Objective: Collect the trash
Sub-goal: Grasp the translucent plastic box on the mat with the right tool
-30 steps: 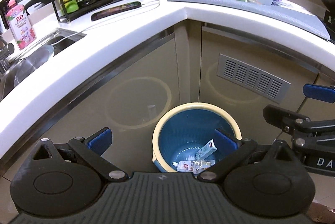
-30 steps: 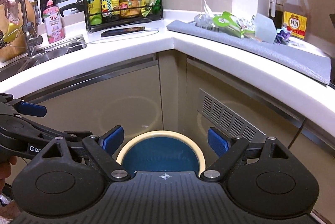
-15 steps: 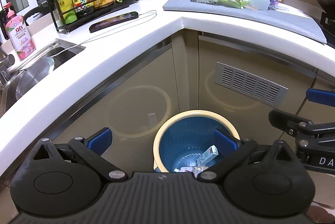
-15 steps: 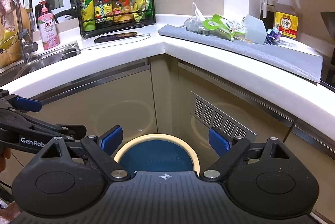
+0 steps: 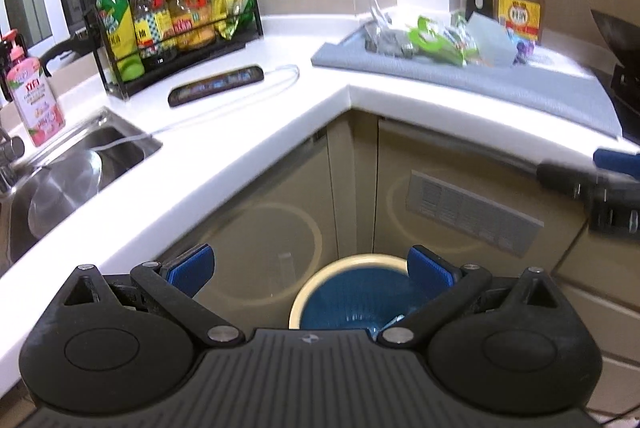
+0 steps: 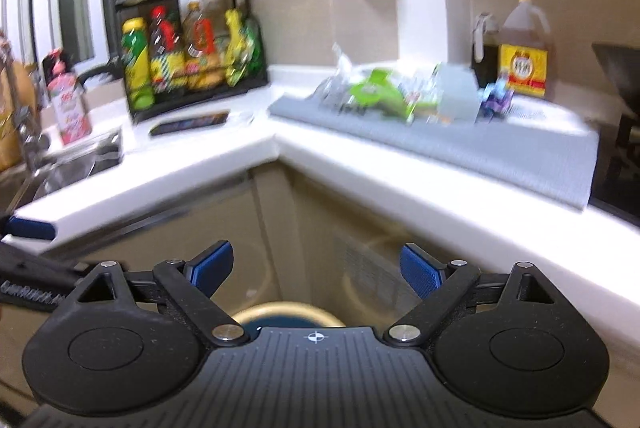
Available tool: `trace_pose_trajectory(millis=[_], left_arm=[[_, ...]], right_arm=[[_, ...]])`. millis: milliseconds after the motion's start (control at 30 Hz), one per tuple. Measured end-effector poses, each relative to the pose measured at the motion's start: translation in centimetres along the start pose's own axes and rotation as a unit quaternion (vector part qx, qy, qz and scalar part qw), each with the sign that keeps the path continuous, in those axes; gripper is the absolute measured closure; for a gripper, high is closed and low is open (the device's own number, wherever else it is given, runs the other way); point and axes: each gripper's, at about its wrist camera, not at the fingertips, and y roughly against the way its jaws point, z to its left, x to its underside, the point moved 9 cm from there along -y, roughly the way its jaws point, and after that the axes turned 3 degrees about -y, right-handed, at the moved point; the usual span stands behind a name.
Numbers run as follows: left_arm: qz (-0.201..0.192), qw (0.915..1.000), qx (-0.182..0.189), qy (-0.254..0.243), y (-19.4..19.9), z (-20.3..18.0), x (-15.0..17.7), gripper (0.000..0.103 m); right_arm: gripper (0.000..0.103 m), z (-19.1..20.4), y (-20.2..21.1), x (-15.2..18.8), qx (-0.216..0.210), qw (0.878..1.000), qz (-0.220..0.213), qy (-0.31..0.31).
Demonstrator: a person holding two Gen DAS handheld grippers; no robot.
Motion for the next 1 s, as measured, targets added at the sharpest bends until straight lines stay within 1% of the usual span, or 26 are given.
trace_pose_trajectory(millis=[100,200,333,433,467,500,667,733,800,867,900,933,1000], left_arm=[[-0.005,1.0000,-0.003,0.007,-0.3,0.5,-1.5,0.000],[-0.009,0.9998,-0.009,0.013,-0.8,1.1,-2.8,0.000],[-0.004,0.9996,-0.017,0.021,-2.0,2.0,-3.9,0.000],[0.004,0.9994,-0.024,0.025,-3.1,2.7,-4.4,0.000],[0.007,0.9992,-0.027,0.027,-3.5,2.9,-4.6,0.000],[0.010,0.9991,-0.029,0.028,-3.9,3.2,-4.8,0.000],[0.016,0.9986,-0.040,0.032,-5.6,4.0,-6.3,0.000],[0.014,0.9986,-0.042,0.029,-6.0,4.1,-6.9,0.000],[0.011,0.9988,-0.041,0.024,-6.5,3.8,-7.7,0.000],[0.009,0.9991,-0.037,0.019,-6.9,3.4,-8.5,0.000],[0.007,0.9993,-0.033,0.015,-7.1,3.0,-8.9,0.000],[0.004,0.9995,-0.029,0.011,-7.3,2.5,-9.4,0.000],[-0.007,0.9998,-0.019,0.000,-7.5,1.4,-10.6,0.000]], right_arm=[[0.009,-1.9,-1.3,-3.0,0.013,1.000,-0.024,-0.006],[0.008,-4.5,-3.4,-6.4,0.032,0.998,-0.044,-0.020],[0.007,-8.4,-7.8,-10.7,0.061,0.995,-0.057,-0.046],[0.007,-10.8,-12.1,-13.4,0.073,0.994,-0.052,-0.058],[0.007,-11.4,-13.6,-14.2,0.071,0.995,-0.048,-0.058],[0.007,-11.8,-15.1,-14.8,0.068,0.995,-0.044,-0.054],[0.007,-14.9,-21.6,-17.2,0.103,0.992,-0.048,-0.053],[0.007,-16.2,-23.8,-17.5,0.113,0.991,-0.039,-0.052],[0.008,-17.2,-25.7,-17.2,0.111,0.992,-0.017,-0.058],[0.012,-18.2,-26.9,-16.4,0.119,0.991,0.004,-0.068],[0.017,-18.6,-27.2,-16.0,0.119,0.990,0.014,-0.073],[0.041,-18.9,-27.1,-15.5,0.121,0.990,0.019,-0.077],[0.040,-19.1,-26.0,-14.8,0.122,0.989,0.019,-0.081]])
